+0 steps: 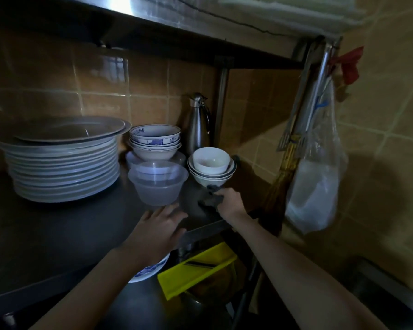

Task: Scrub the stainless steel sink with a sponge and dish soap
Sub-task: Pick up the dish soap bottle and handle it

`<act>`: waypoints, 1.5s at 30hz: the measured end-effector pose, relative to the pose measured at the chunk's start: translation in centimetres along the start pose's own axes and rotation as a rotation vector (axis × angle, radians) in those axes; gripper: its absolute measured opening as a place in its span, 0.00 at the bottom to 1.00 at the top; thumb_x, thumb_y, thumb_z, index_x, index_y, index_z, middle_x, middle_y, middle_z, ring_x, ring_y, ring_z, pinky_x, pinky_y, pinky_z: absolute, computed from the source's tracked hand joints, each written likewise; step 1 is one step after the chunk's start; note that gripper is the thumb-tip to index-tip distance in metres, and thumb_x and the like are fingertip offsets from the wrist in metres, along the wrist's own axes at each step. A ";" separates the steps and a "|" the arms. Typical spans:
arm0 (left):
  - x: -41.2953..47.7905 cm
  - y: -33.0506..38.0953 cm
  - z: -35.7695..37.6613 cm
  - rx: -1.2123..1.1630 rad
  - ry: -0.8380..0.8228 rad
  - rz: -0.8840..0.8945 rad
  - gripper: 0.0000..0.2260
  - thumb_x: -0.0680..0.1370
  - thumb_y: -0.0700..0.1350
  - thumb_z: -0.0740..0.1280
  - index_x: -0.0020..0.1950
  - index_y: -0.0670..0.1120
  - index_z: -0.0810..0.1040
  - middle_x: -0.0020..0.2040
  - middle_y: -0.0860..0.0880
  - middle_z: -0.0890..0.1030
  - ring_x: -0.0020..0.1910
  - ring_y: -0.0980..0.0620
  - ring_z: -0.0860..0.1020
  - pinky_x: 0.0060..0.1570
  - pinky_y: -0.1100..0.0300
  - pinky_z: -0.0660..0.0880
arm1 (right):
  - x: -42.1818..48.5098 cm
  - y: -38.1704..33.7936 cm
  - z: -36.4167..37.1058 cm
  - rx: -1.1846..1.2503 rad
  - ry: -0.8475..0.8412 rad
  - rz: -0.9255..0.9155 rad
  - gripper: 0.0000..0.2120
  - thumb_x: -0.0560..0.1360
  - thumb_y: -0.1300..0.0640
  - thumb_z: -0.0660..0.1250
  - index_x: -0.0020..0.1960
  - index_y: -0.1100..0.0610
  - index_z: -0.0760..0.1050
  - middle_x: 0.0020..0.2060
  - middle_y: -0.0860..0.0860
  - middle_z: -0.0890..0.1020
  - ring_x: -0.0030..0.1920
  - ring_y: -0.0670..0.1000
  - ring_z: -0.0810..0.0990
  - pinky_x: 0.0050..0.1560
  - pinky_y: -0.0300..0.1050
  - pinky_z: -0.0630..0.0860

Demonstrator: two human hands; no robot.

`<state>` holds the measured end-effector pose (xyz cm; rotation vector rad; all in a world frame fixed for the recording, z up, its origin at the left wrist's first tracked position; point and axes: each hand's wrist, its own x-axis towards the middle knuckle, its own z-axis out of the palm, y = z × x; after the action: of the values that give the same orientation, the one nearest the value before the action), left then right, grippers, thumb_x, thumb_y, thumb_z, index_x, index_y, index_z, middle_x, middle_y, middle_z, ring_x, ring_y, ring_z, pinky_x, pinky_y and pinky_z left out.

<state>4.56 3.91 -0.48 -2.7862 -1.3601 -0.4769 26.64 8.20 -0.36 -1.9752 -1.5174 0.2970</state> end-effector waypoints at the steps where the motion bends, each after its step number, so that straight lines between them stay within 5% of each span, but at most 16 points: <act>1: -0.1 -0.2 0.1 0.007 -0.006 0.000 0.18 0.80 0.55 0.54 0.70 0.56 0.63 0.75 0.52 0.59 0.73 0.51 0.60 0.66 0.52 0.60 | 0.1 -0.1 0.3 -0.065 -0.049 -0.024 0.19 0.74 0.68 0.61 0.61 0.55 0.77 0.61 0.55 0.78 0.62 0.56 0.75 0.63 0.47 0.74; 7: -0.7 0.6 0.9 0.025 -0.088 -0.010 0.18 0.80 0.55 0.53 0.71 0.56 0.63 0.75 0.51 0.60 0.71 0.50 0.62 0.66 0.52 0.59 | -1.2 0.6 -1.2 -0.163 -0.146 -0.144 0.21 0.76 0.61 0.63 0.69 0.51 0.71 0.75 0.53 0.60 0.70 0.55 0.68 0.68 0.47 0.69; 10: -0.8 2.3 1.1 0.028 -0.078 0.031 0.18 0.80 0.54 0.55 0.70 0.56 0.64 0.74 0.52 0.60 0.70 0.49 0.65 0.65 0.52 0.61 | -3.4 2.4 -3.0 -0.078 -0.138 -0.126 0.23 0.77 0.60 0.64 0.70 0.48 0.68 0.77 0.52 0.56 0.59 0.52 0.79 0.57 0.42 0.76; 21: -0.9 13.1 5.1 -0.076 -0.209 0.235 0.18 0.80 0.55 0.54 0.70 0.56 0.64 0.74 0.53 0.61 0.71 0.48 0.64 0.65 0.49 0.62 | -16.7 14.6 -10.1 -0.002 -0.101 0.082 0.21 0.76 0.60 0.62 0.68 0.48 0.70 0.66 0.48 0.74 0.66 0.49 0.72 0.59 0.33 0.67; 30: -2.9 25.5 7.6 -0.089 -0.315 0.389 0.18 0.82 0.53 0.53 0.72 0.53 0.63 0.74 0.52 0.61 0.72 0.49 0.61 0.69 0.49 0.61 | -29.3 23.7 -15.0 -0.230 0.058 0.247 0.19 0.75 0.57 0.63 0.64 0.44 0.70 0.65 0.47 0.74 0.67 0.52 0.71 0.69 0.54 0.68; 36: -4.7 33.9 9.8 -0.151 -0.328 0.508 0.18 0.82 0.53 0.53 0.71 0.53 0.63 0.73 0.53 0.62 0.70 0.49 0.65 0.67 0.50 0.63 | -37.3 28.0 -18.7 -0.336 0.148 0.350 0.23 0.75 0.59 0.62 0.69 0.45 0.67 0.70 0.48 0.69 0.70 0.53 0.68 0.70 0.52 0.64; 45: -7.8 47.0 12.8 -0.215 -0.271 0.703 0.17 0.80 0.53 0.57 0.68 0.55 0.67 0.65 0.54 0.70 0.63 0.51 0.70 0.61 0.53 0.67 | -48.9 34.1 -24.6 -0.398 0.218 0.525 0.22 0.74 0.59 0.62 0.67 0.47 0.70 0.66 0.49 0.74 0.65 0.53 0.72 0.66 0.50 0.71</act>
<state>39.72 -29.72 -8.79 -3.3149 -0.2711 -0.2271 51.20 -50.55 -10.69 -2.6130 -0.9530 -0.0173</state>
